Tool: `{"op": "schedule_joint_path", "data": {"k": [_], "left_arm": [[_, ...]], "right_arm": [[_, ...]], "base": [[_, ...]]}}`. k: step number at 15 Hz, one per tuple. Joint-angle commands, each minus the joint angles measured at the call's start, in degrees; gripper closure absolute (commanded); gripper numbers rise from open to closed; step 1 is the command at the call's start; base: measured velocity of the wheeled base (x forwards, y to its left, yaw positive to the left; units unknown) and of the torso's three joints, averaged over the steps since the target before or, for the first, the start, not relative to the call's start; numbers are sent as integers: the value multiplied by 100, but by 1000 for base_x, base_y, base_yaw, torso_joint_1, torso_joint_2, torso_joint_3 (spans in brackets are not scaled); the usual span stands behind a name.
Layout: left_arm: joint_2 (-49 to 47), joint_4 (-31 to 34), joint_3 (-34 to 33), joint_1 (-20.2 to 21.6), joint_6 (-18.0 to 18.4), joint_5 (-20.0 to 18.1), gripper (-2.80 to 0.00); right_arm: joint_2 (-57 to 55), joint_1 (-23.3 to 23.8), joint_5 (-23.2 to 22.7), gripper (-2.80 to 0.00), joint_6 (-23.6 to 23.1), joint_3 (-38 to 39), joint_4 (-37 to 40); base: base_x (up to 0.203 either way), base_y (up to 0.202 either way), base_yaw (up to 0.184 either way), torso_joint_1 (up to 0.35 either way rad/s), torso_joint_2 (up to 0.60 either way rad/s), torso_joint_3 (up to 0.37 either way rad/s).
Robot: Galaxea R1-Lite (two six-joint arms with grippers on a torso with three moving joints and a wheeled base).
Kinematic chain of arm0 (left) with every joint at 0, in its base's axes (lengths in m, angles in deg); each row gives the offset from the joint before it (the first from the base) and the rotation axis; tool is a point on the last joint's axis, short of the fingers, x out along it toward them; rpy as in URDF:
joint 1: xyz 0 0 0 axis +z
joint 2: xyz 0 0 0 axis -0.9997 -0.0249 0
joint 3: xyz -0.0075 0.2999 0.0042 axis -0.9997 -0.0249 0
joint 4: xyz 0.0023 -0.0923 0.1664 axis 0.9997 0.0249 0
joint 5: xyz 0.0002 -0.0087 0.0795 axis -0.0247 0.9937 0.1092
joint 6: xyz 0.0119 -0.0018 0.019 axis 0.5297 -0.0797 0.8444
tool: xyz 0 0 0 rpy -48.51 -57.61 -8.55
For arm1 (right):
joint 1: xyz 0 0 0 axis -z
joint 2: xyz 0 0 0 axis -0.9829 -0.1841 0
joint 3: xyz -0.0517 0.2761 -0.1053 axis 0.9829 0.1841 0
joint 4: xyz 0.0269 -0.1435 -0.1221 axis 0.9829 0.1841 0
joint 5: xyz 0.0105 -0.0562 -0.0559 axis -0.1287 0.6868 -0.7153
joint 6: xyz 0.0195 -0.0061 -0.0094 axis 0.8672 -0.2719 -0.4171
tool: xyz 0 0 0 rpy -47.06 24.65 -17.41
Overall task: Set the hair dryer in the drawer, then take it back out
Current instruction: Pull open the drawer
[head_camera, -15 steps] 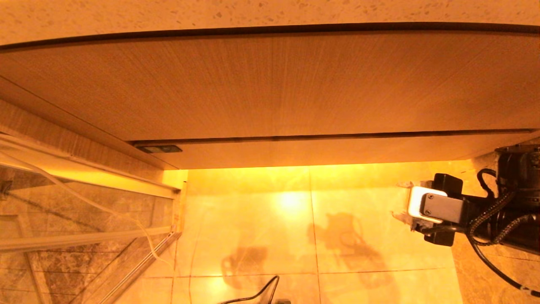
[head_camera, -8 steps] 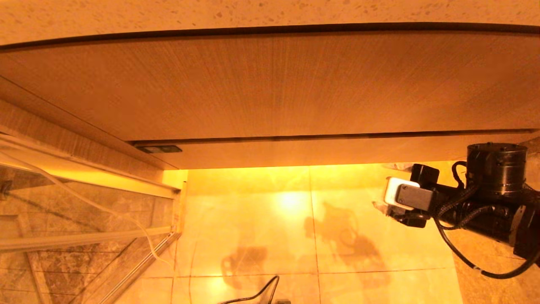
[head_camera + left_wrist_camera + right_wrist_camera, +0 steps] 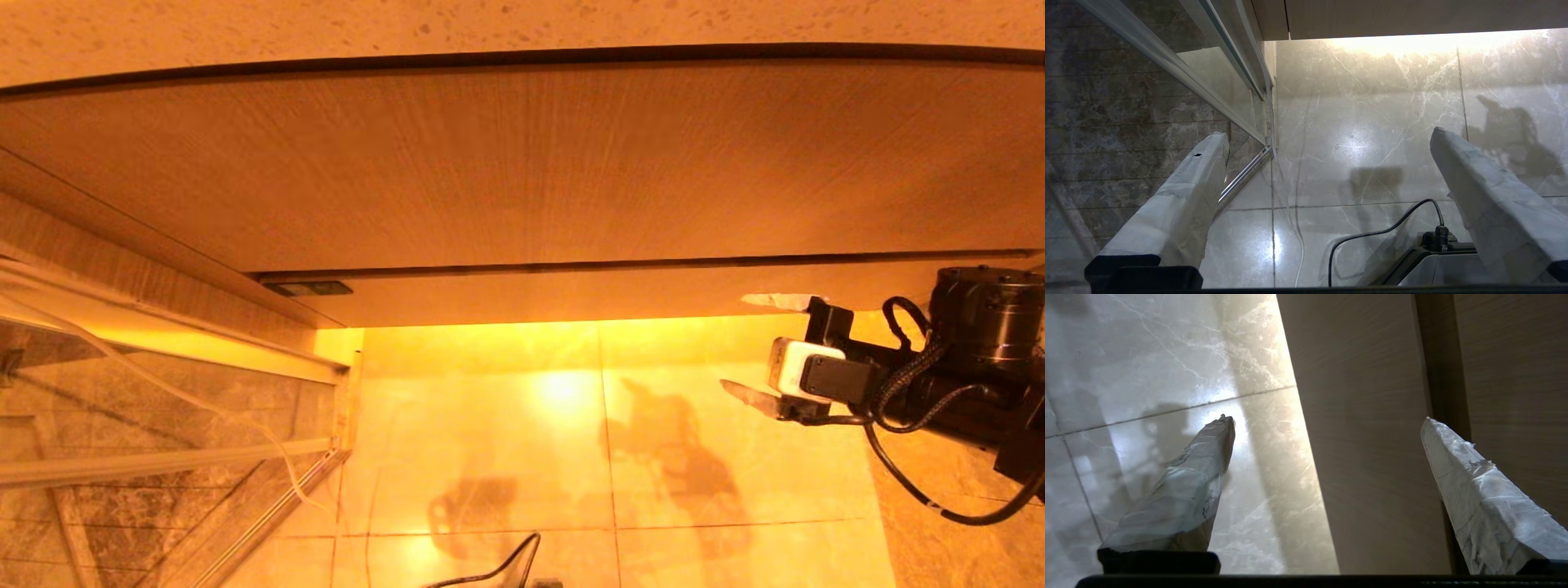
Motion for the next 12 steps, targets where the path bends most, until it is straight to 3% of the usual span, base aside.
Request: {"op": "schedule_joint_path", "data": {"k": [1, 5, 12], "left_arm": [[0, -2, 0, 0, 0, 0, -280], [0, -2, 0, 0, 0, 0, -280], [0, -2, 0, 0, 0, 0, -280]], "right_arm": [[-26, 79, -81, -280, -84, -44, -66], [-326, 121, -122, -280, -253, -69, -820], [-787, 114, -113, -280, -387, -331, -899]], "base": [[0, 0, 0, 0, 0, 0], [0, 0, 0, 0, 0, 0], [0, 0, 0, 0, 0, 0]]}}
